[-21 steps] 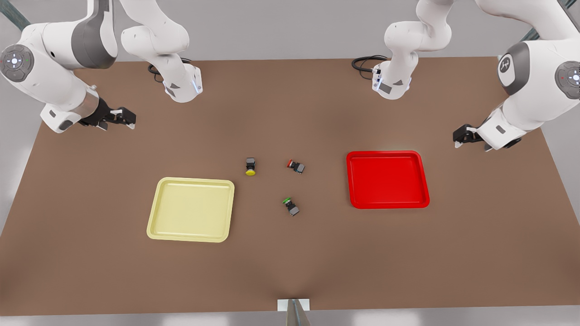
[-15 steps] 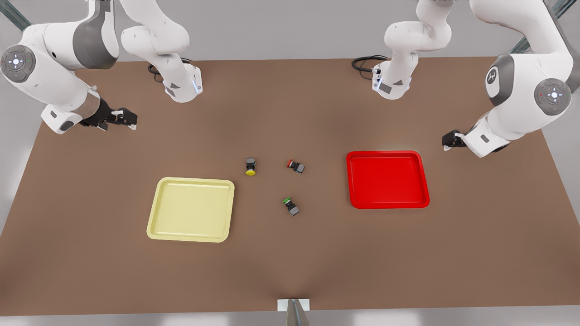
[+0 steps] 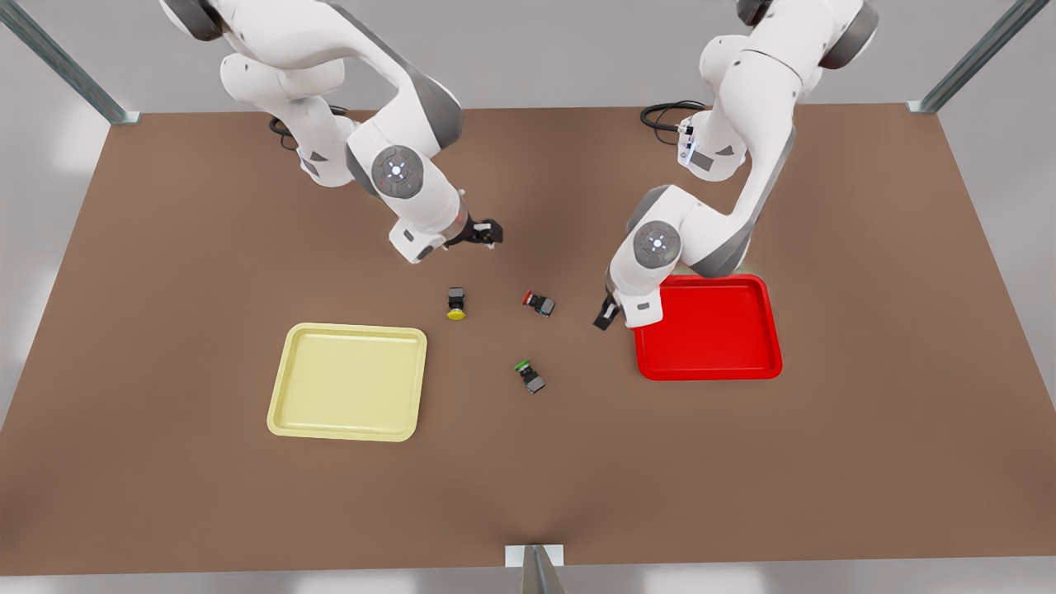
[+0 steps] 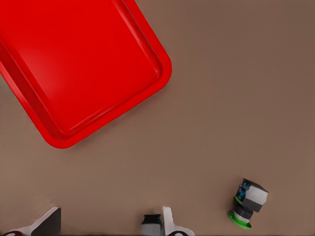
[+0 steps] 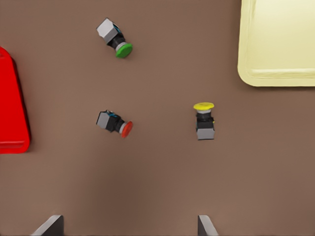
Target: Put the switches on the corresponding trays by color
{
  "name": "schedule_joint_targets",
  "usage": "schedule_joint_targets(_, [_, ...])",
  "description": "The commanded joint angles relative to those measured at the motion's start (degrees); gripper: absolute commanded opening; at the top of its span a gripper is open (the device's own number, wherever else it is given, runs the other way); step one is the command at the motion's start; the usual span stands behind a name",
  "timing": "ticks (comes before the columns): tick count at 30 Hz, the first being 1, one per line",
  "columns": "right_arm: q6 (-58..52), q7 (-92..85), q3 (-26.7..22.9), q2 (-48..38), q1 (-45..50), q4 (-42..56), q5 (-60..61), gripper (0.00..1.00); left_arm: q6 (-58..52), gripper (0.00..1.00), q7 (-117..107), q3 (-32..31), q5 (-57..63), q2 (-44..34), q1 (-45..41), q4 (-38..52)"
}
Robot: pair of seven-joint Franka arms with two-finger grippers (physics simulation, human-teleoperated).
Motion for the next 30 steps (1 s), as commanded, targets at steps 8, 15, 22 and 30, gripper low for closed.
schedule_joint_targets(8, [8.49, 0.01, -1.28, 13.77, -1.23, 0.21, -7.01, 1.0, 4.98, 1.0, -17.43, -6.25, 9.55, 11.77, -2.36, 6.85])
schedule_joint_targets(15, [12.88, -0.16, -1.37, 20.1, -1.23, 0.12, -11.84, 1.0, 6.04, 1.0, -17.17, -7.56, 11.57, 13.71, -2.54, 7.29])
schedule_joint_targets(22, [32.84, 0.45, -0.93, 8.94, 0.35, -22.12, -12.72, 1.0, 9.99, 0.99, -11.19, -5.9, 13.68, 13.97, -2.45, 1.4])
schedule_joint_targets(30, [35.73, 3.27, -1.11, 12.81, 2.11, -25.02, -12.46, 1.0, 16.23, 0.97, -12.51, -5.98, 13.06, 14.5, -2.45, -2.38])
